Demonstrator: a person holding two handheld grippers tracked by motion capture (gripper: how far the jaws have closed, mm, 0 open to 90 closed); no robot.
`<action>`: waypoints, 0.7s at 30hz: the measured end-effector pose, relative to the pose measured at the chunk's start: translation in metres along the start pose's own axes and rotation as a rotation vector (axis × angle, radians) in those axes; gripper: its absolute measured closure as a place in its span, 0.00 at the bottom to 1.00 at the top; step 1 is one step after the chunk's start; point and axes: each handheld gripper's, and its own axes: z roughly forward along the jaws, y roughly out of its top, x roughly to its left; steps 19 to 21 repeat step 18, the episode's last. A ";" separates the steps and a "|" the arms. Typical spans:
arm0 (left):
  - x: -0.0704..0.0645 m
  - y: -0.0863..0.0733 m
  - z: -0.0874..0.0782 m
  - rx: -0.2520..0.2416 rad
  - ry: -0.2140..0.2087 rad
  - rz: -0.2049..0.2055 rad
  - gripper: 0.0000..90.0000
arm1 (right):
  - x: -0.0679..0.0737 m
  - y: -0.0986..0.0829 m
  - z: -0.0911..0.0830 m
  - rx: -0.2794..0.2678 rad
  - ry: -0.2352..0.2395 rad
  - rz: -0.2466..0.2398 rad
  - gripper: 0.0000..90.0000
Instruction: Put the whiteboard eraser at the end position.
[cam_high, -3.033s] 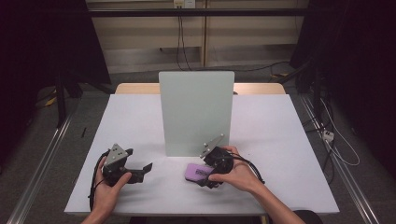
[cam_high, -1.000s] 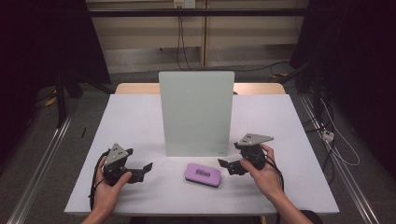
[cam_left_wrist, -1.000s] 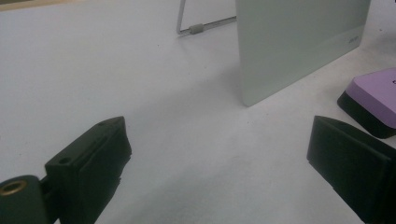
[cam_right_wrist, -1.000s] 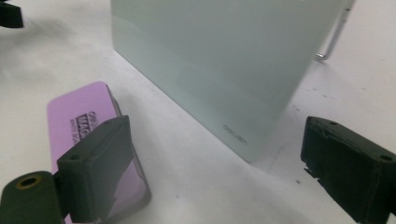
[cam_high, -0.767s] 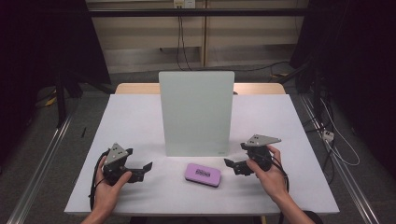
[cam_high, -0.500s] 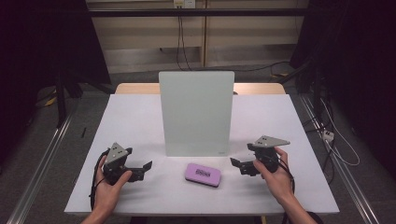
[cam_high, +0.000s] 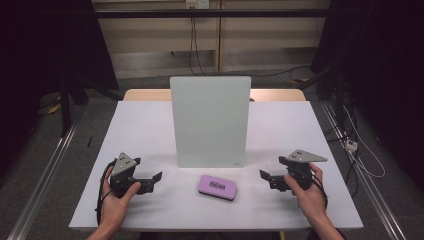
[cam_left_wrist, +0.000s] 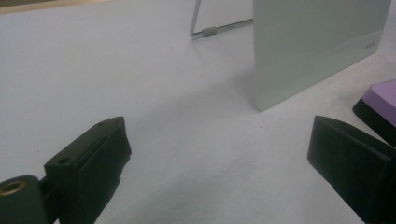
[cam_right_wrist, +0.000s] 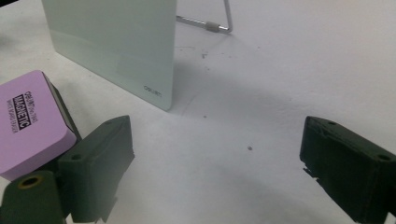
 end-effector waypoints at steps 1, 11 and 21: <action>0.000 0.000 0.000 0.003 0.000 0.000 0.06 | -0.001 -0.002 -0.001 -0.006 -0.006 0.001 0.10; -0.001 -0.001 -0.001 0.004 0.000 -0.013 0.06 | -0.006 -0.015 -0.009 -0.026 -0.015 0.029 0.10; -0.001 0.000 -0.002 -0.001 -0.008 -0.012 0.06 | -0.004 -0.019 -0.010 -0.029 -0.022 0.033 0.10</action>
